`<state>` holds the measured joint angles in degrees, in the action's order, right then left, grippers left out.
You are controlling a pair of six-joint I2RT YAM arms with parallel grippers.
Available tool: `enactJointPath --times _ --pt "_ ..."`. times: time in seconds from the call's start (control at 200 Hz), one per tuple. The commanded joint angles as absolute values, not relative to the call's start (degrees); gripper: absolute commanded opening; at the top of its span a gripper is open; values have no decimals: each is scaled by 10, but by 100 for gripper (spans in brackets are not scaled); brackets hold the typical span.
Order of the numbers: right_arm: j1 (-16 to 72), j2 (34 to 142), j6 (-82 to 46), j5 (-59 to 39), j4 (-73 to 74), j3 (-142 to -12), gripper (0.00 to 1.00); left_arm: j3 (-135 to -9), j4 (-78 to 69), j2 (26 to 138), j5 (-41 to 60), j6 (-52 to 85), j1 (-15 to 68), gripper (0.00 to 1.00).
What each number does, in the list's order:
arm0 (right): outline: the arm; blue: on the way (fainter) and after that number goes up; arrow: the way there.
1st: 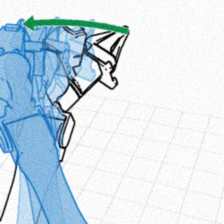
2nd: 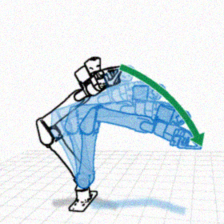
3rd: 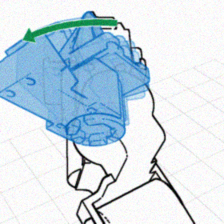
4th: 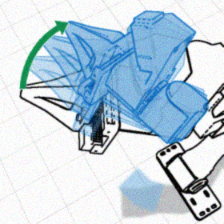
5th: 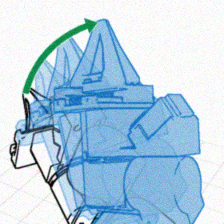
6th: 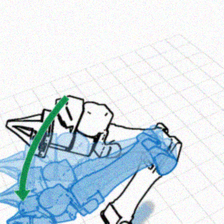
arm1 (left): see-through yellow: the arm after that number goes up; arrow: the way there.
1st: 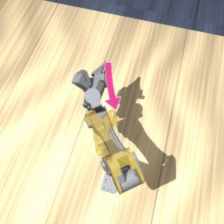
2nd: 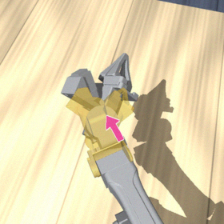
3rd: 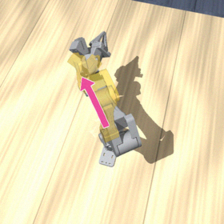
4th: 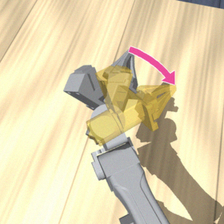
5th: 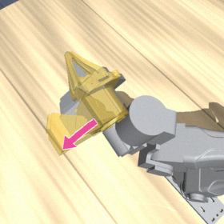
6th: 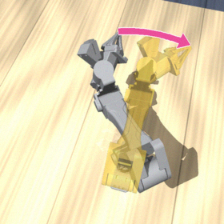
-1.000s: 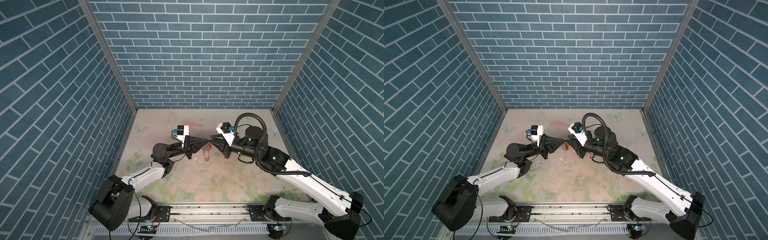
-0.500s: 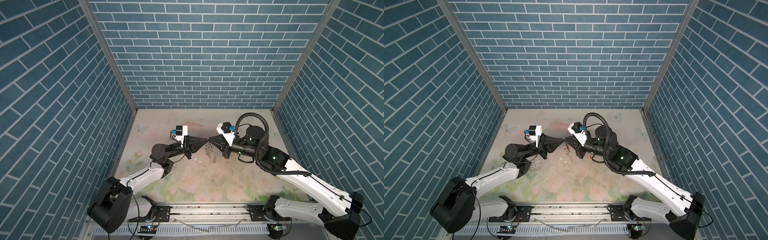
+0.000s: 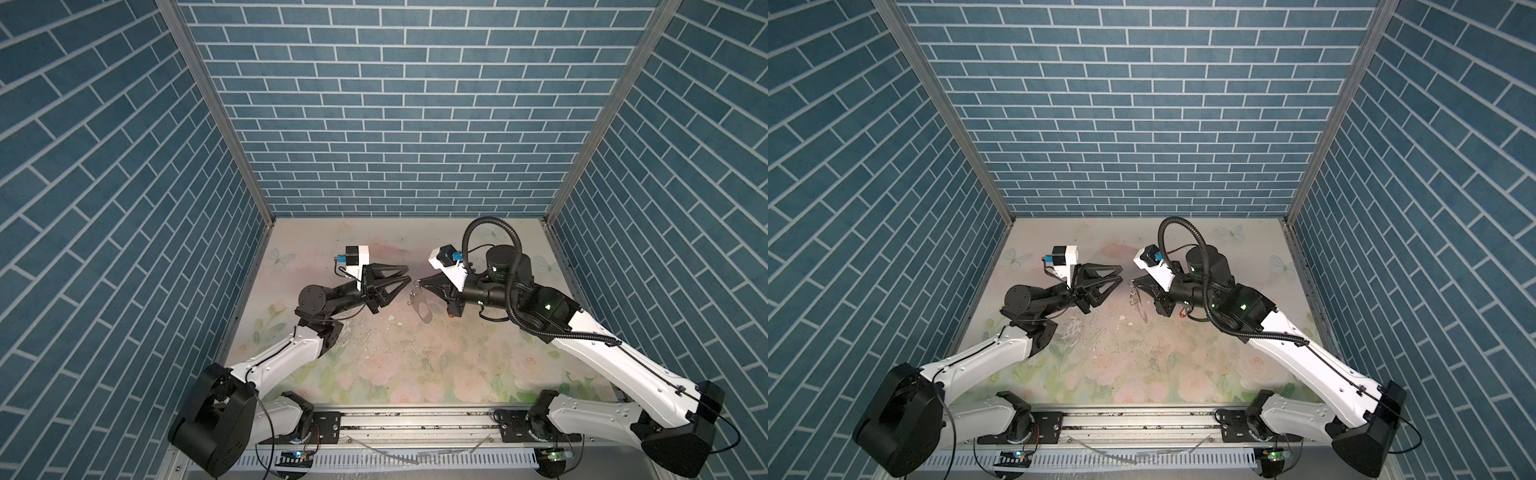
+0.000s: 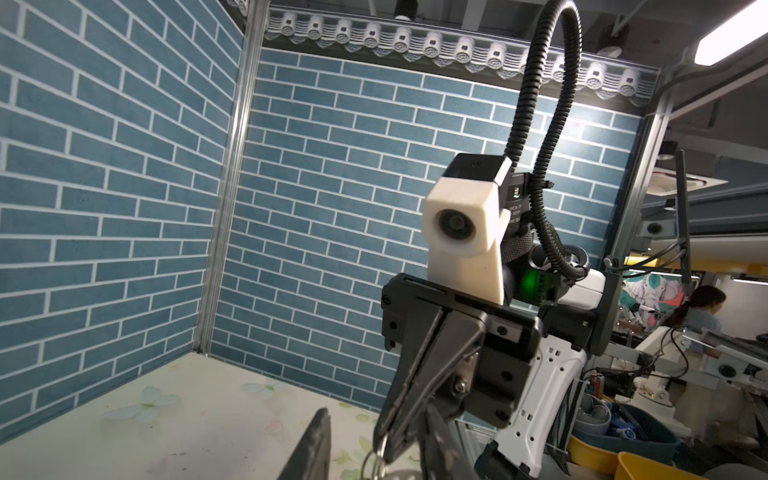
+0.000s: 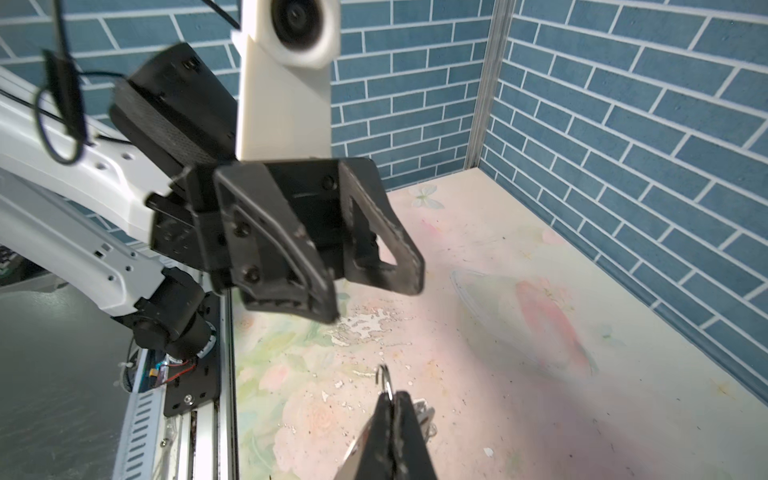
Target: Put the keys on the keyring
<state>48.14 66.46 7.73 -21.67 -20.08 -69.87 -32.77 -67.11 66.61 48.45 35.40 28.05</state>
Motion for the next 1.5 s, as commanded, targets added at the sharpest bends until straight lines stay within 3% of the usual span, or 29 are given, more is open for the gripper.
enactJointPath --times 0.0,0.165,0.385,0.665,1.495 --pt "472 688 169 -236 -310 -775 0 -365 -419 598 447 246 278 35" --pt "466 762 251 -263 -460 -888 0 -478 -28 541 360 72 297 33" --pt "459 861 320 -287 -614 -1036 0 -572 184 549 288 -29 346 32" --pt "459 902 346 -319 -668 -1103 0 -598 204 586 274 -82 384 33" --pt "458 898 348 -367 -647 -1079 0 -589 153 566 334 -93 386 33"
